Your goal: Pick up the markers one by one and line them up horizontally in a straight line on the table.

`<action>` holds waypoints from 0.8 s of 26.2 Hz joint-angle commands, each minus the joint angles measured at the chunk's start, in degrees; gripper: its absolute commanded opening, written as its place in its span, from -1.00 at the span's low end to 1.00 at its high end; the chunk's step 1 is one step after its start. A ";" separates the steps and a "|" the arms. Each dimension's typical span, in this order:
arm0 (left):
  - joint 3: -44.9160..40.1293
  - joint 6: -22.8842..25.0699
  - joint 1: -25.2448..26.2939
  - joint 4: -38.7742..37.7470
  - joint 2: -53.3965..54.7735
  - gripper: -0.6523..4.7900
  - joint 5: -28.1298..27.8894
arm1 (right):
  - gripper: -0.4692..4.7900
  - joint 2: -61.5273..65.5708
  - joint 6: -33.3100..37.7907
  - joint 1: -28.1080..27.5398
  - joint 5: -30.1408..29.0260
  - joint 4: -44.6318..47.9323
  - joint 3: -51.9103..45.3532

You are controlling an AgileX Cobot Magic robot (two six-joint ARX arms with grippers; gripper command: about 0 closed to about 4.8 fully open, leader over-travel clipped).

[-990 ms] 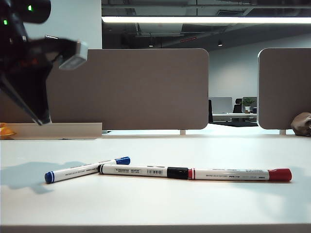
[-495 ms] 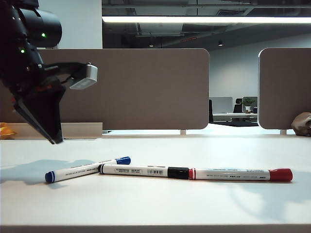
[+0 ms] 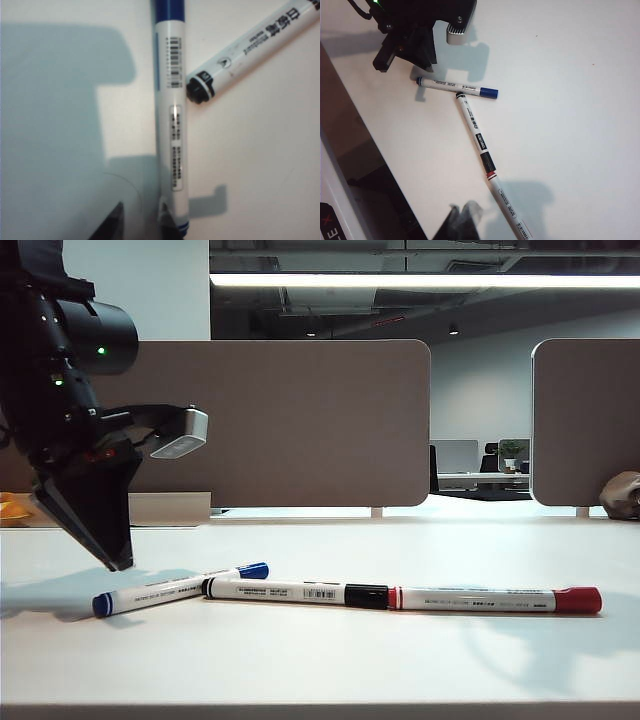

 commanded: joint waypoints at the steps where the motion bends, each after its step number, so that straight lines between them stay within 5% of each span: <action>1: 0.17 1.70 -2.60 -1.66 -0.11 -0.43 0.83 | -0.83 -0.15 0.37 0.07 -0.17 1.44 0.13; 5: 0.17 2.29 -6.62 -2.84 -0.11 -0.43 -0.04 | -0.83 -0.15 0.37 0.04 -0.17 2.12 0.11; 10: 0.24 3.39 -11.06 -2.40 -0.11 -0.28 -10.47 | -0.83 -0.15 0.39 0.04 -1.31 2.12 0.13; 21: 0.61 0.70 -10.27 0.17 -0.11 -0.09 -9.29 | -0.83 -0.17 0.44 0.04 -2.19 1.70 0.13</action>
